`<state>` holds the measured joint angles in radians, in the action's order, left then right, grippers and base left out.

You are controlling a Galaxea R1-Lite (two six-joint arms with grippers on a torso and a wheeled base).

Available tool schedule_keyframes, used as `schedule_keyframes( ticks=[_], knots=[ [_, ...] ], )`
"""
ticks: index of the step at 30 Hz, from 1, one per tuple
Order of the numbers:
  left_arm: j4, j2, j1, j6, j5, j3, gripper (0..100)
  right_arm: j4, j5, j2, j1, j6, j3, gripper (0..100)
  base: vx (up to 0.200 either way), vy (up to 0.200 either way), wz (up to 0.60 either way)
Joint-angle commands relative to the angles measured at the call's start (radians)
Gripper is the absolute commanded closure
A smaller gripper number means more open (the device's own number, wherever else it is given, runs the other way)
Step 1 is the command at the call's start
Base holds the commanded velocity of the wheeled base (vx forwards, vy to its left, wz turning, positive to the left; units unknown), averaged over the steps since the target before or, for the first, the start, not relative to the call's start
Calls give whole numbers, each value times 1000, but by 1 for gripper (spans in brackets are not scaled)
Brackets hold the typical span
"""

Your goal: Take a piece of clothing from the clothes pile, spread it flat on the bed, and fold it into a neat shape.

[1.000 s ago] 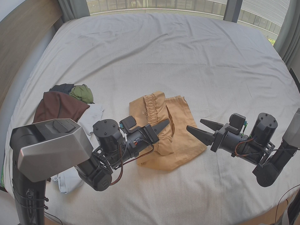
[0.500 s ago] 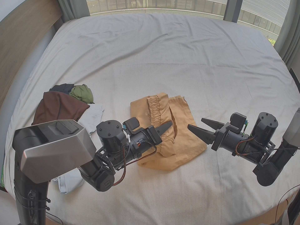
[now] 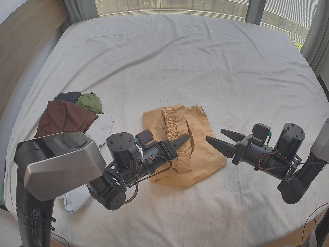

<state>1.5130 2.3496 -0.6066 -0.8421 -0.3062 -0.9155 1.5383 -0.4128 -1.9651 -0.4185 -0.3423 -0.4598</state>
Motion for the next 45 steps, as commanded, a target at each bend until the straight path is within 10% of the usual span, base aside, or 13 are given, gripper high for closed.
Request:
schedule_keyframes(
  ticks=[1, 19, 30, 45],
  knots=[
    [0, 4, 2, 0, -1, 0, 0, 0, 0, -1, 1, 0, -3, 0, 0, 0, 0],
    [32, -42, 62, 54, 65, 118, 0, 0, 0, -5, 12, 0, 4, 0, 0, 0, 0],
    [33, -332, 240, 152, -68, 452, 0, -12, 3, -11, 12, 2, 9, 0, 0, 0, 0],
    [33, -342, 407, 600, -208, 632, 0, -161, 28, -52, 63, 19, 43, 0, 0, 0, 0]
  ],
)
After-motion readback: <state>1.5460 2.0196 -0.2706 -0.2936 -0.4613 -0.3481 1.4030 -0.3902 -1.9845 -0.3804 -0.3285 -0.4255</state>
